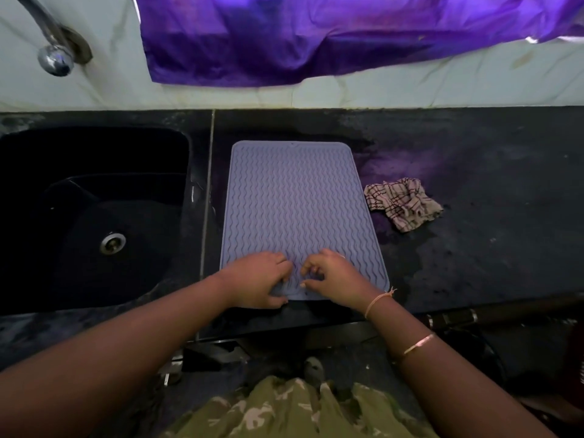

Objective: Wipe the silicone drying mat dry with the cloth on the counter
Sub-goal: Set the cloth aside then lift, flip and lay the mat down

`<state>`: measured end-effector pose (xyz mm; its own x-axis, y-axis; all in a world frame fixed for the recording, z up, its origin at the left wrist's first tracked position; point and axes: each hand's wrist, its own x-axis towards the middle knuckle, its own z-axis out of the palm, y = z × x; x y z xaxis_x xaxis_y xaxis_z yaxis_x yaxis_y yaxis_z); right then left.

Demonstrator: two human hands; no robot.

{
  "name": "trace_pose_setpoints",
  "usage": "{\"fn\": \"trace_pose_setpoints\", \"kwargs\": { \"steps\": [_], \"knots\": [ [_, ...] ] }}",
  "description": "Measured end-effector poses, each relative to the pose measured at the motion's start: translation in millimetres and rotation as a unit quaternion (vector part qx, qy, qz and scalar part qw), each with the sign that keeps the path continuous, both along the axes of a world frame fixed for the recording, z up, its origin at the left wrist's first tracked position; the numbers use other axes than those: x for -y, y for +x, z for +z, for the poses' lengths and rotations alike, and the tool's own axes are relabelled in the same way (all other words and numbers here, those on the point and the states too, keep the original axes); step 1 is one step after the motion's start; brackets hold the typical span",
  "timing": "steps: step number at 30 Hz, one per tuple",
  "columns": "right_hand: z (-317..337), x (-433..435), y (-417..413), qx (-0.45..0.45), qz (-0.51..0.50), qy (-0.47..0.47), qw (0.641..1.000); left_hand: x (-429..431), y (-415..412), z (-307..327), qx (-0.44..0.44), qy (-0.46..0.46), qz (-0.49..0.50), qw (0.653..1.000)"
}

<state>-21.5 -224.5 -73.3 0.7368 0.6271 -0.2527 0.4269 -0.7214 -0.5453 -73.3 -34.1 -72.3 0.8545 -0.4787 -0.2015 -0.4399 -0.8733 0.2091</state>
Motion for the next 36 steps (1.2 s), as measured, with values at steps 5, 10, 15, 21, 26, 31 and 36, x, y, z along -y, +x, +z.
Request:
{"fn": "trace_pose_setpoints", "kwargs": {
  "steps": [5, 10, 15, 21, 26, 31, 36],
  "knots": [
    [0.1, -4.6, -4.1, 0.003, -0.04, 0.03, 0.999, 7.7, -3.9, -1.2, 0.078, 0.007, 0.01, 0.997],
    [8.4, 0.0, -2.1, 0.03, -0.013, -0.017, 0.999, 6.8, -2.5, 7.6, 0.146, 0.0, 0.047, 0.988],
    [33.4, 2.4, 23.7, 0.159, 0.018, -0.146, 0.976, -8.2, 16.0, 29.8, 0.19, 0.017, 0.044, 0.981],
    [80.8, 9.0, 69.1, 0.134, 0.051, -0.237, 0.961, -34.2, 48.5, 74.0, 0.016, 0.006, 0.022, 1.0],
    [136.2, -15.4, 117.8, 0.243, 0.037, -0.195, 0.949, -49.1, 96.1, 125.4, 0.089, 0.074, 0.154, 0.981],
    [211.6, -44.2, 174.1, 0.35, 0.018, -0.115, 0.929, -74.1, 143.9, 194.3, 0.199, -0.01, 0.29, 0.936],
    [285.8, -68.8, 216.2, 0.408, -0.01, -0.053, 0.912, -91.0, 187.1, 255.1, 0.3, 0.006, 0.346, 0.889]
  ]
}}
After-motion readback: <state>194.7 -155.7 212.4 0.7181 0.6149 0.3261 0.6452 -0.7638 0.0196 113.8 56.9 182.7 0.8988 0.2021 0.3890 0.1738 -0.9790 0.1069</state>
